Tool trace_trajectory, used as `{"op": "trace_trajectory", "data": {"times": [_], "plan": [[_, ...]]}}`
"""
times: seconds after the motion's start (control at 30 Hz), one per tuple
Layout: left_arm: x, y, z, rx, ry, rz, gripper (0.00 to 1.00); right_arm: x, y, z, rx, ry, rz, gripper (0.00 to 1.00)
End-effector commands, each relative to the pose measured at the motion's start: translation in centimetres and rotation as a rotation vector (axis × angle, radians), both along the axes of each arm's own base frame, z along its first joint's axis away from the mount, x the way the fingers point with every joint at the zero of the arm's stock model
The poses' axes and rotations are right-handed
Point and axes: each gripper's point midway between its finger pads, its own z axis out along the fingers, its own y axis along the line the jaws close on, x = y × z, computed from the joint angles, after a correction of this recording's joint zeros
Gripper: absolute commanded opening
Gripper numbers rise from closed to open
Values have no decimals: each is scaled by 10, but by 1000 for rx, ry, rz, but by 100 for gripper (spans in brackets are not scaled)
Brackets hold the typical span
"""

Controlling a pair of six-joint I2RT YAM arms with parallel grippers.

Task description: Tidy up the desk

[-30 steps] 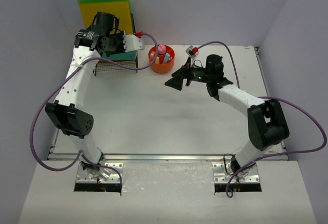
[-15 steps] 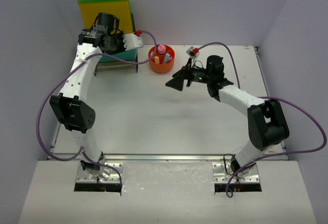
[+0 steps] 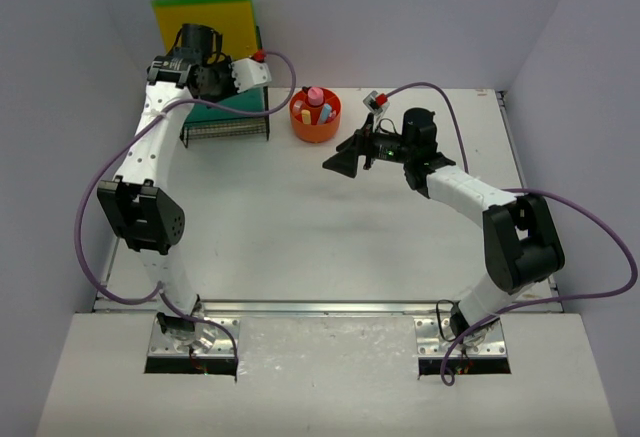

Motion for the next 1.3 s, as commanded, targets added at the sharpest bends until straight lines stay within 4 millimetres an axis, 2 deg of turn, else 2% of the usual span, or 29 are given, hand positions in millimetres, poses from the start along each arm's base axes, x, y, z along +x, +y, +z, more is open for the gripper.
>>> {"op": "trace_trajectory", "data": {"times": [0.0, 0.1, 0.23, 0.43, 0.53, 0.6, 0.63, 0.67, 0.8, 0.87, 0.97, 1.0, 1.03, 1.1, 1.27], "plan": [[16, 6, 26, -19, -112, 34, 45, 0, -2, 28, 26, -77, -3, 99], [29, 14, 43, -2, -198, 77, 74, 0, -1, 29, 29, -78, -2, 99], [49, 27, 59, 41, -310, 132, 87, 1, -1, 29, 29, -79, -5, 99], [90, 44, 94, 84, -532, 217, 89, 1, -1, 29, 28, -78, -3, 99], [113, 50, 102, 103, -621, 261, 90, 1, -1, 28, 29, -75, -1, 99], [131, 56, 99, 117, -673, 301, 91, 2, 0, 28, 31, -73, -1, 99], [134, 57, 111, 113, -719, 307, 91, 2, 0, 28, 32, -71, -1, 99], [144, 63, 103, 133, -741, 341, 91, 3, 0, 28, 34, -71, 0, 99], [161, 71, 108, 111, -826, 400, 92, 4, 1, 30, 38, -72, -1, 99], [162, 66, 112, 62, -837, 398, 92, 3, 0, 31, 37, -76, -3, 99], [151, 54, 130, -47, -856, 365, 93, 0, -1, 30, 34, -76, -2, 99], [141, 52, 150, -86, -898, 358, 94, -2, -1, 29, 34, -76, 0, 99], [136, 48, 155, -108, -905, 345, 94, -3, -2, 29, 33, -74, 0, 99], [120, 40, 150, -151, -879, 318, 95, -4, -2, 29, 33, -77, 1, 99], [67, 24, 184, -365, -866, 304, 100, -1, -5, 30, 17, -90, -24, 99]]}}
